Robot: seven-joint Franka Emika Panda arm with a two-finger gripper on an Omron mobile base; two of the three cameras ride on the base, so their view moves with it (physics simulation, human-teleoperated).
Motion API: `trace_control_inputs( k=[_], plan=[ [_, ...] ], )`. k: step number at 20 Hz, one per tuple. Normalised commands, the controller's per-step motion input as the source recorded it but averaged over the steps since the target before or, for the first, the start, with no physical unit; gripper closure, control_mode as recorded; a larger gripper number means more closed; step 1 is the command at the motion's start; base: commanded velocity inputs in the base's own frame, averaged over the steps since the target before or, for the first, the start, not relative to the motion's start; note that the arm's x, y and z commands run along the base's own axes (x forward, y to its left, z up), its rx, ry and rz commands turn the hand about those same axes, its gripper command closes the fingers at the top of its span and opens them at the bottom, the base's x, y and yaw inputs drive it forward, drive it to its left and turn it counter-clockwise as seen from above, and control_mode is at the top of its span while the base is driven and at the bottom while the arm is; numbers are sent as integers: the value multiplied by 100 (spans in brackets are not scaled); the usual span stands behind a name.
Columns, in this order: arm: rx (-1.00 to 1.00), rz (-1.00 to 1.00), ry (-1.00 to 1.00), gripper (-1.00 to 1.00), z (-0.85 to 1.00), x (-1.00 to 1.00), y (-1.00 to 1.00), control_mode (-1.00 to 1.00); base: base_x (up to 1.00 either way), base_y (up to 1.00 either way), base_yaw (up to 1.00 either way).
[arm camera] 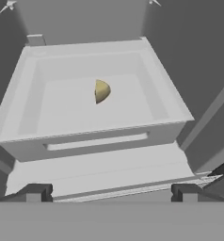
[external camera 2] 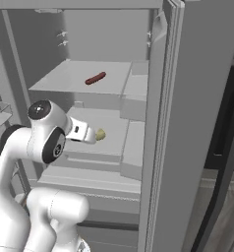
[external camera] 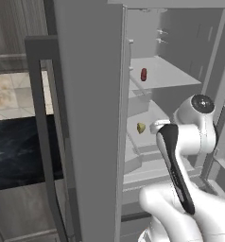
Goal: Retrieve the sausage and cheese from the fridge and place them on the cutting board on the counter.
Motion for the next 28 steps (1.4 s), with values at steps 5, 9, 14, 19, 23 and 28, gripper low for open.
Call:
trace_control_inputs(
  k=[5, 9, 14, 19, 23, 28],
  plan=[
    [0, 0, 8, -100, -29, 30, 0, -100, 0, 0, 0],
    [0, 0, 10, -100, -18, 37, 0, -100, 0, 0, 0],
    [0, 0, 5, -100, -9, 47, 0, -100, 0, 0, 0],
    [0, 0, 0, -100, -23, 40, 0, -100, 0, 0, 0],
    [0, 0, 0, -100, -26, 31, 0, -100, 0, 0, 0],
    [0, 0, 0, -100, -16, 31, 0, -100, 0, 0, 0]
  ],
)
